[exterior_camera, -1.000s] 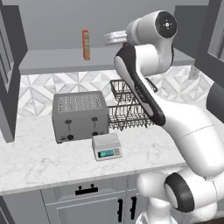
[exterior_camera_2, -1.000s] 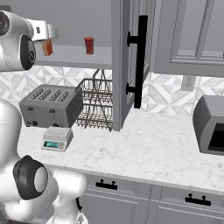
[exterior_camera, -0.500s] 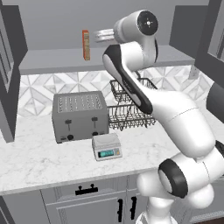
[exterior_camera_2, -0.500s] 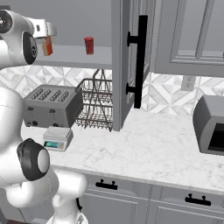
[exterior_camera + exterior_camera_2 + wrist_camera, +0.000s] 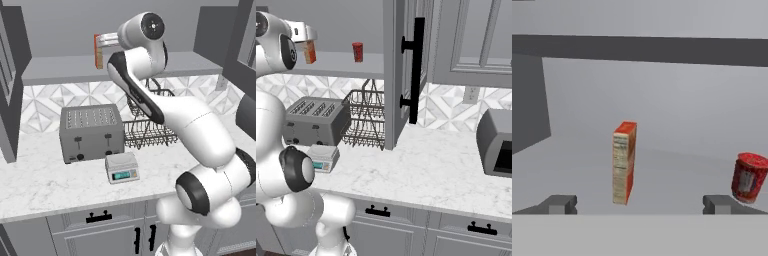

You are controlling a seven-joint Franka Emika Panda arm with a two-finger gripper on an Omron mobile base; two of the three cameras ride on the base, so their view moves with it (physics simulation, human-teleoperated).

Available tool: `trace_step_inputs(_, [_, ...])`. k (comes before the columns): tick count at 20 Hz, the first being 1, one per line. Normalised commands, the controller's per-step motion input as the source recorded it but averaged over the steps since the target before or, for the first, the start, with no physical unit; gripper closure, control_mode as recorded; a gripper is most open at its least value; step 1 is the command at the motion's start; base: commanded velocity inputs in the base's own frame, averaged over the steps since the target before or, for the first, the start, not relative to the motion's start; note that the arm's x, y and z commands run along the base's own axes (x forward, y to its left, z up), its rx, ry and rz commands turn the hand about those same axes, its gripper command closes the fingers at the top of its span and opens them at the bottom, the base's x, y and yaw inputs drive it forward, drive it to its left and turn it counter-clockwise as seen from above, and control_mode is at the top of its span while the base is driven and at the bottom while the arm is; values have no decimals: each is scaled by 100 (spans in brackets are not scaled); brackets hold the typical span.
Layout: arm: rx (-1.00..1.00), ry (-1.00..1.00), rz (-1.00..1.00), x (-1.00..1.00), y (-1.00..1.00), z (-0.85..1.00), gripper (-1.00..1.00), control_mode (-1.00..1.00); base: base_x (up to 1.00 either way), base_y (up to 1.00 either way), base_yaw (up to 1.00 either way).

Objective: Pick the boxed food and place it on the digital scale for weighing, and close the cabinet.

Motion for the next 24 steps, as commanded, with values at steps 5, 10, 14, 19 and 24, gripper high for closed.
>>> trace_step_inputs(5, [1,5,0,23,24,-1,-100,-100,0,0,0])
trace_step_inputs(10, [0,0,0,21,22,-4,-100,-100,0,0,0])
trace_step_inputs(14, [0,0,0,20,23,-1,-100,-100,0,0,0])
trace_step_inputs(19, [1,0,0,22,12,-8,-100,-100,0,0,0])
trace_step_inputs(24, [2,0,0,40,13,-11,-100,-100,0,0,0])
